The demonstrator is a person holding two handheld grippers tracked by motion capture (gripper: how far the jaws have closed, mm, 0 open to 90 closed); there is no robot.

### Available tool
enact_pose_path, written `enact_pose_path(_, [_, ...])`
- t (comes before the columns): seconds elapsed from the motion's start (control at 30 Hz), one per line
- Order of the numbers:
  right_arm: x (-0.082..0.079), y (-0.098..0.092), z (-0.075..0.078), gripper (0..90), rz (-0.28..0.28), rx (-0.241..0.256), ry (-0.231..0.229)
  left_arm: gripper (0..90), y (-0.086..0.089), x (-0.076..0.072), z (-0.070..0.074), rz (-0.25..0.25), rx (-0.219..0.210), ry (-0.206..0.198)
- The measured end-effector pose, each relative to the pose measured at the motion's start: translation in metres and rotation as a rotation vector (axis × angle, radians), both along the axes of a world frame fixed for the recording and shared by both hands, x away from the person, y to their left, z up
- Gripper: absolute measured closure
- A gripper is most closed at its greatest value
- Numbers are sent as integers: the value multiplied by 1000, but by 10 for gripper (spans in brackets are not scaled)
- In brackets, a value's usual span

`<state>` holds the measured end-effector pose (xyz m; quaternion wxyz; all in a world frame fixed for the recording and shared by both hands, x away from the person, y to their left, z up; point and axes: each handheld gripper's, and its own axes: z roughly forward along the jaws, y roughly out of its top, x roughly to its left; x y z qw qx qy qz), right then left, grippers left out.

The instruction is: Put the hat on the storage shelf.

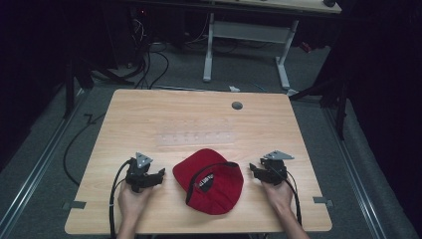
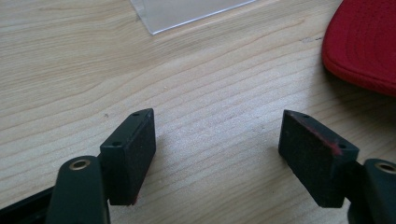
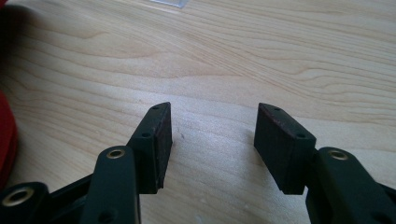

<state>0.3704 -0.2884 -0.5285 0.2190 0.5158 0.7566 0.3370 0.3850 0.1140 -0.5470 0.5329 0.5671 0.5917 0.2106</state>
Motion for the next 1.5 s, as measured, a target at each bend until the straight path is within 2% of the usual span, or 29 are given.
enact_pose_path(0.1, [-4, -5, 3, 475, -3, 41, -6, 277, 0, 0, 0, 1, -1, 0])
enact_pose_path(0.37, [-14, -14, 7, 465, 0, 80, -18, 271, 0, 0, 0, 0, 0, 1])
enact_pose_path(0.6, [-25, -13, 14, 454, 48, 103, -34, 249, -1, 0, 0, -7, 2, 4])
enact_pose_path(1.0, [-46, -1, 33, 399, 152, 147, -97, 225, -2, 0, -1, -13, 4, 7])
enact_pose_path(1.5, [-40, 27, 35, 367, 239, 151, -74, 217, -2, 0, -1, -15, 5, 7])
